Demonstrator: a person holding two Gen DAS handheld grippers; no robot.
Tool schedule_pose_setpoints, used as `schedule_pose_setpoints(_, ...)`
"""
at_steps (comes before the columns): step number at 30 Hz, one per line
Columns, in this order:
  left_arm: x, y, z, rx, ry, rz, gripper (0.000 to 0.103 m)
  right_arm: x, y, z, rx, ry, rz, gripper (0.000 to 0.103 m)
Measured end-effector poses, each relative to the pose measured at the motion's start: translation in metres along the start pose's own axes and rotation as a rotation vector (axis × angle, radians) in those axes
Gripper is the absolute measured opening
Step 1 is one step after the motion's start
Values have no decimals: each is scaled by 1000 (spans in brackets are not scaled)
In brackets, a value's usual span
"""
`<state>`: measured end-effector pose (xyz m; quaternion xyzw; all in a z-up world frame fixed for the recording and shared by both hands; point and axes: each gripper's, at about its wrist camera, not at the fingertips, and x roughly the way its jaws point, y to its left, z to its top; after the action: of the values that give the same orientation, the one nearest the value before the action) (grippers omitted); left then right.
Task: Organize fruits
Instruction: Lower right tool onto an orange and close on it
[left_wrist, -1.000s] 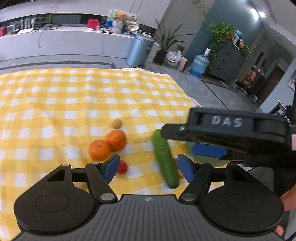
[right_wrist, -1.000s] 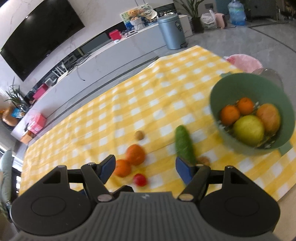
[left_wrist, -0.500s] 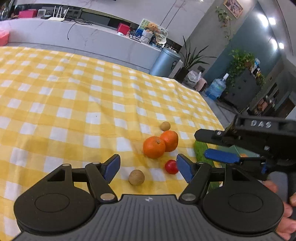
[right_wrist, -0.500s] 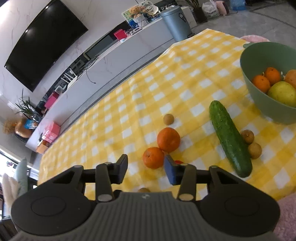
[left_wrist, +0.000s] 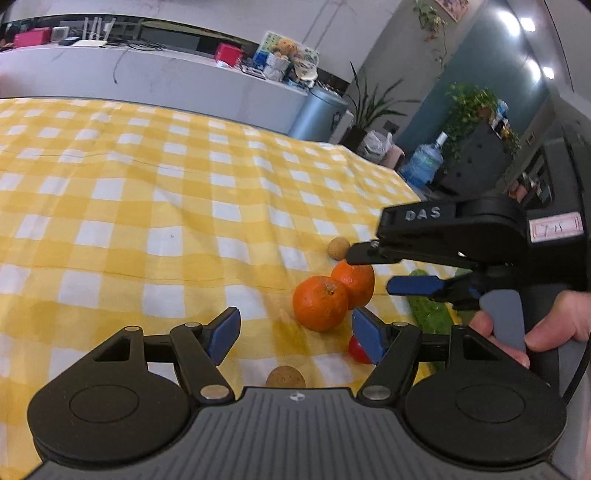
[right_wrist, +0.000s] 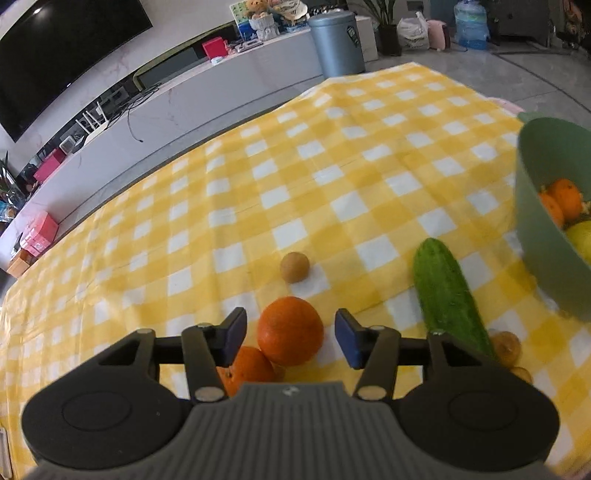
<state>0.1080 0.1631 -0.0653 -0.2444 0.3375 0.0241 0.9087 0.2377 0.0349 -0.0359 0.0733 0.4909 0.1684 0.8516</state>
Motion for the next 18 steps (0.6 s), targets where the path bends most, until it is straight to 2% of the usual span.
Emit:
schedule_pose_setpoints(5, 9, 2, -1, -3, 30, -8, 80, 17, 0, 0, -15, 28, 0, 51)
schedule_pose_setpoints(11, 13, 1, -2, 19, 45, -7, 80, 28, -2, 0, -10, 50, 27, 44)
schedule_pose_setpoints(18, 17, -10, -4, 116, 45, -44, 80, 26, -2, -1, -29, 52, 17, 43)
